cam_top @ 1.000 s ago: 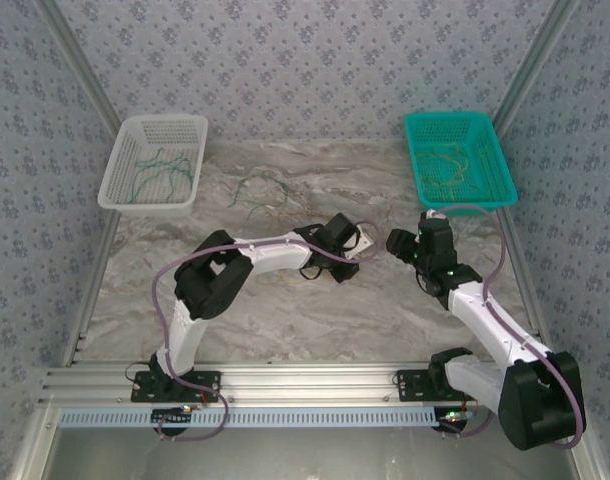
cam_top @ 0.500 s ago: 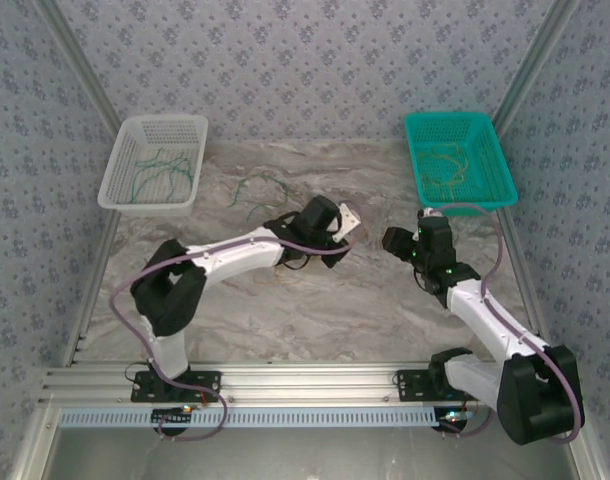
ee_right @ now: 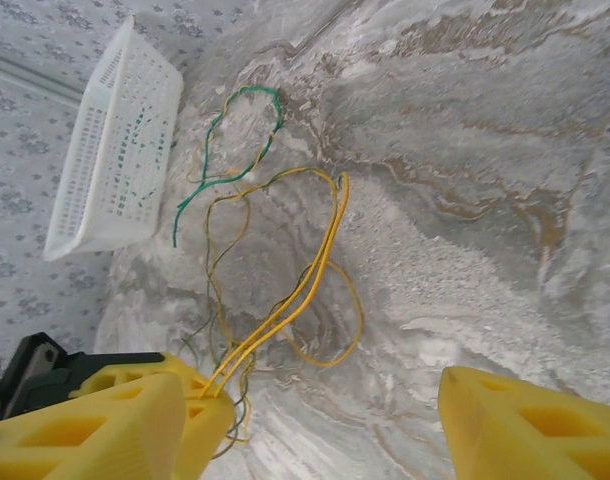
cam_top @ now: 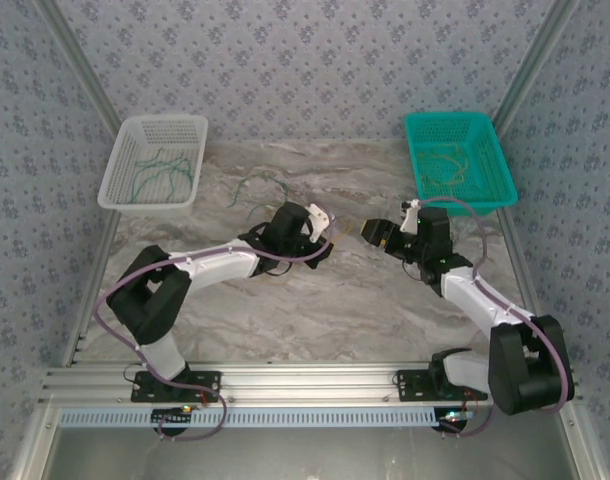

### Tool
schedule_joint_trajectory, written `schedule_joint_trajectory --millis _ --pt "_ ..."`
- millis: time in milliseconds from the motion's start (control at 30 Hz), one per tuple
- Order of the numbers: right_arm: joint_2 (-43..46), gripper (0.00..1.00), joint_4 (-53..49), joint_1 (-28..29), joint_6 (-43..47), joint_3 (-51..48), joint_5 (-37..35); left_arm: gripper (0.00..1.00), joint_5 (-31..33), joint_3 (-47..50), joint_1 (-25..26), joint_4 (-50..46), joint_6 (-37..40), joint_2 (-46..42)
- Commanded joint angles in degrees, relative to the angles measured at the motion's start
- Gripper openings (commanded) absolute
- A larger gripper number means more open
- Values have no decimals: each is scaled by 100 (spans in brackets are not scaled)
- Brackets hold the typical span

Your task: Untangle the cables

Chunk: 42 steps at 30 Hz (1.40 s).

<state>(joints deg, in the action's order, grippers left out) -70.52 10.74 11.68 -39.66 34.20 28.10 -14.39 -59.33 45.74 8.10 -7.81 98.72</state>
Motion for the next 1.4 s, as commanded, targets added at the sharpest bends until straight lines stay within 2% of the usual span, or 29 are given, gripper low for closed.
schedule_joint_trajectory --millis 0,100,167,200,267,367,400,433,467,567,700,767,800,867,900,933,967,1000,1067,1267,1367 --pt "-30 70 60 -58 -235 136 112 30 -415 -57 9 374 -133 190" --pt "46 70 -232 -121 -89 136 -244 26 -396 83 7 464 -137 106" --pt "90 70 -274 -205 -61 115 -317 7 -284 221 8 520 -81 36" --pt "108 70 -279 -231 -31 102 -337 4 -241 224 11 463 -52 42" --pt "126 70 -371 -259 40 128 -402 0 -333 178 7 272 78 69" --pt "137 70 -472 -273 145 149 -460 0 -401 236 13 228 183 60" --pt "152 70 -517 -273 169 132 -511 17 -440 206 19 115 271 75" --pt "176 71 -545 -281 187 111 -566 39 -410 151 51 -13 377 103" --pt "196 71 -538 -288 187 62 -630 46 -328 74 111 -219 507 157" --pt "201 71 -470 -346 161 -49 -708 67 -259 -264 266 -742 822 463" --pt "127 71 -398 -343 169 -45 -718 70 164 -794 658 -1257 1138 972" --pt "102 71 -346 -342 152 -69 -718 66 355 -876 725 -1238 1133 1199" --pt "100 71 -312 -350 138 -81 -710 58 463 -887 721 -1192 1063 1277" --pt "107 71 -307 -344 139 -88 -689 41 608 -872 702 -1138 1035 1381" --pt "124 71 -317 -344 134 -80 -700 24 662 -859 696 -1126 1030 1387" --pt "141 71 -331 -342 143 -87 -705 11 703 -853 685 -1126 1025 1387" --pt "167 71 -357 -343 168 -80 -726 7 736 -841 674 -1134 1040 1351" --pt "187 71 -400 -343 204 -79 -751 7 767 -835 674 -1144 1065 1312" --pt "197 71 -424 -349 248 -68 -784 0 820 -834 665 -1144 1081 1232" --pt "196 72 -381 -342 247 -53 -757 0 840 -595 583 -856 864 638" --pt "218 72 -353 -343 240 -55 -714 0 505 -434 385 -691 683 243"
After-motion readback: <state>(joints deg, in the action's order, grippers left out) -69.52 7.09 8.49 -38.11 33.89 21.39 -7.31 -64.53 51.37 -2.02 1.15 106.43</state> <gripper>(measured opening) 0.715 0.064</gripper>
